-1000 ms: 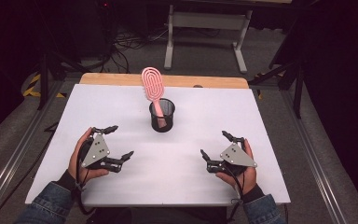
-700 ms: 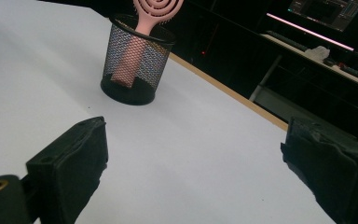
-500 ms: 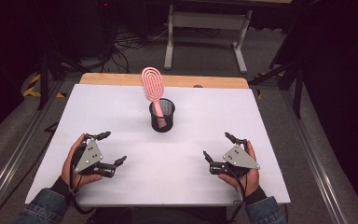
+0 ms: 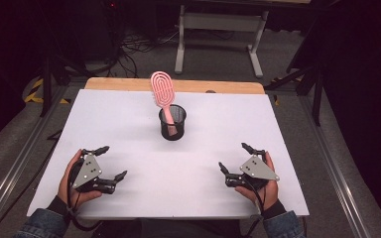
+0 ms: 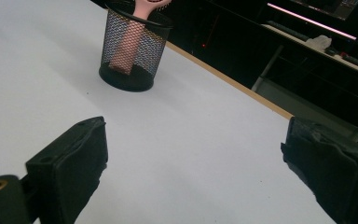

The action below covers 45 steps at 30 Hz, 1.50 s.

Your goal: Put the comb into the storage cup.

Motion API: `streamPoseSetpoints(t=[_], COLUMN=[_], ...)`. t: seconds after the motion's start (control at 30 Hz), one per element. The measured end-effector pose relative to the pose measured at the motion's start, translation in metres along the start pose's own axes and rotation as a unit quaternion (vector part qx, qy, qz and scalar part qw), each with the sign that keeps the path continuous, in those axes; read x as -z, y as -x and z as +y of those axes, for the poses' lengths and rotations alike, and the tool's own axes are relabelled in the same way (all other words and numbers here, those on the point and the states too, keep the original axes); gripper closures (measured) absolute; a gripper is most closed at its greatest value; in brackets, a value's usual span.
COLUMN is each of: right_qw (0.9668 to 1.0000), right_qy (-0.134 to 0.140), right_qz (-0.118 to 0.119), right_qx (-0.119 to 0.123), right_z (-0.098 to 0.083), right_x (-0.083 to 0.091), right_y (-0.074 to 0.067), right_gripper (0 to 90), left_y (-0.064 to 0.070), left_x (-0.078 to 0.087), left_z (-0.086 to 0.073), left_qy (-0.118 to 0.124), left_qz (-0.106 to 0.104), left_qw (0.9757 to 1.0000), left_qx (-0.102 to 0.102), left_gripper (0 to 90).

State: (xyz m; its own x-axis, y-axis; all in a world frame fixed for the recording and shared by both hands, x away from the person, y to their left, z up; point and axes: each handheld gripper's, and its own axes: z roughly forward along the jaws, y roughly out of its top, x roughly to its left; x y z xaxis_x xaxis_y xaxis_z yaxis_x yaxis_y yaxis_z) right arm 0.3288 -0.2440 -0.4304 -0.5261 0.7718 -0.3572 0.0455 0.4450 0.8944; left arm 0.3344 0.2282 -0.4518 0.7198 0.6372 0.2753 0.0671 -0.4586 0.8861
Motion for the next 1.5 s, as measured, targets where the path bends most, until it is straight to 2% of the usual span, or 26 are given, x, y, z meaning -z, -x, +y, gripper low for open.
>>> streamPoseSetpoints(t=[0.1, 0.23, 0.57, 0.73, 1.5], right_qw=[1.0, 1.0, 1.0, 1.0, 1.0], right_qy=[-0.001, 0.0, 0.0, 0.001, -0.006], right_qz=[0.002, 0.003, 0.002, 0.005, 0.006], right_qx=[0.0, -0.003, 0.002, 0.003, 0.001], right_z=[-0.0011, -0.0017, 0.0004, 0.0008, -0.0012], right_x=[-0.0002, -0.0003, 0.0, -0.0005, -0.0028], right_y=[0.0003, 0.0016, -0.0015, -0.002, -0.0007], right_gripper=[7.1, 7.1, 7.1, 7.0, 7.0], left_y=[-0.0014, -0.001, -0.001, -0.0013, -0.0019], left_x=[-0.0012, -0.0018, -0.0011, -0.0009, -0.0036], left_z=[-0.0003, -0.0001, -0.0011, -0.0009, -0.0017], left_qy=[0.004, 0.002, 0.01, 0.007, 0.004], left_qz=[0.001, 0.002, -0.006, -0.007, -0.009], left_qw=[1.0, 1.0, 0.9999, 1.0, 0.9999], left_qx=[0.008, 0.002, 0.006, 0.001, 0.007], left_gripper=[6.3, 6.3, 6.3, 6.3, 6.3])
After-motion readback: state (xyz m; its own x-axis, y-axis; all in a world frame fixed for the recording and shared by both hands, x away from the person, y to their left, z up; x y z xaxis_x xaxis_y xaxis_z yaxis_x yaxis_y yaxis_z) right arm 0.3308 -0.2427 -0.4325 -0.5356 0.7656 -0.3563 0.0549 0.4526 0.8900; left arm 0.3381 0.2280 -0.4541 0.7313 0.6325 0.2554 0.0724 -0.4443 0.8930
